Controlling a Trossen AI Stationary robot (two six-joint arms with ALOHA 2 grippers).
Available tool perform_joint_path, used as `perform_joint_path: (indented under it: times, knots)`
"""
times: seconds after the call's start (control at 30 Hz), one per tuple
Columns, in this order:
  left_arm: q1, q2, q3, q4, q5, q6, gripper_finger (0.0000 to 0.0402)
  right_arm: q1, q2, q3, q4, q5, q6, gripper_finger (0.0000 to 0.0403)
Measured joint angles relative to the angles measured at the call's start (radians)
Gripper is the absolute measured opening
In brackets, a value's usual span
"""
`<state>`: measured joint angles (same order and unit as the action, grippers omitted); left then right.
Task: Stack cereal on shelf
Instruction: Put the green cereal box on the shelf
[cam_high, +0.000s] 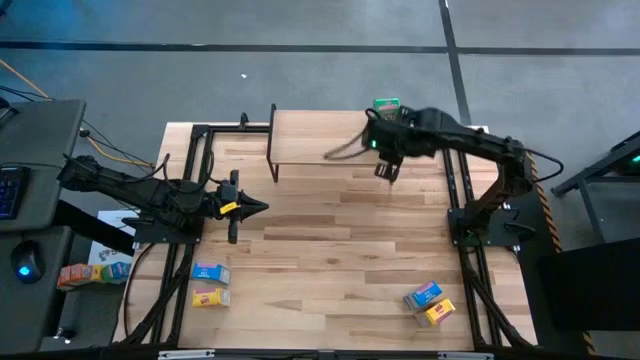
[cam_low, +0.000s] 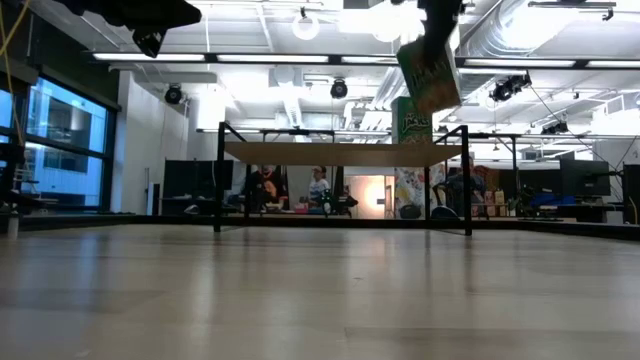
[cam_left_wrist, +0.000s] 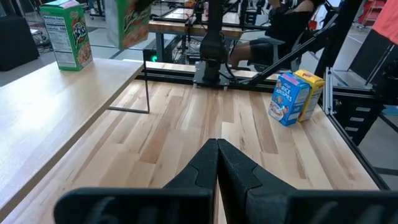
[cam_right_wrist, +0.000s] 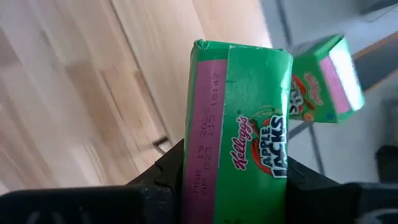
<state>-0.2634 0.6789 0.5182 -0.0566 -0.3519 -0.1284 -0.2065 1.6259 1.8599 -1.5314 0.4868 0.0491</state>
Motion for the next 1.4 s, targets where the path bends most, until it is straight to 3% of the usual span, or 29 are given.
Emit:
perform_joint_path:
  times: [0.17,0.37,0.53,0.73,1.4]
  knots:
    - [0.000,0.018,0.000,0.003,0.000,0.000,0.0000,-0.152,-0.074,-0.132,0.220,-0.190,-0.194,0.0119]
    - [0.001,0.039,0.000,0.011,-0.042,0.021,0.0000,-0.275,-0.172,-0.294,0.440,-0.340,-0.398,0.0119]
    - [0.001,0.048,0.000,0.033,-0.072,0.052,0.0000,-0.354,-0.202,-0.353,0.441,-0.400,-0.520,0.0119]
    - [0.001,0.048,0.000,0.033,-0.072,0.053,0.0000,-0.407,-0.200,-0.354,0.467,-0.485,-0.554,0.0119]
    - [0.001,0.048,0.000,0.033,-0.071,0.052,0.0000,-0.421,-0.183,-0.354,0.458,-0.453,-0.590,0.0119]
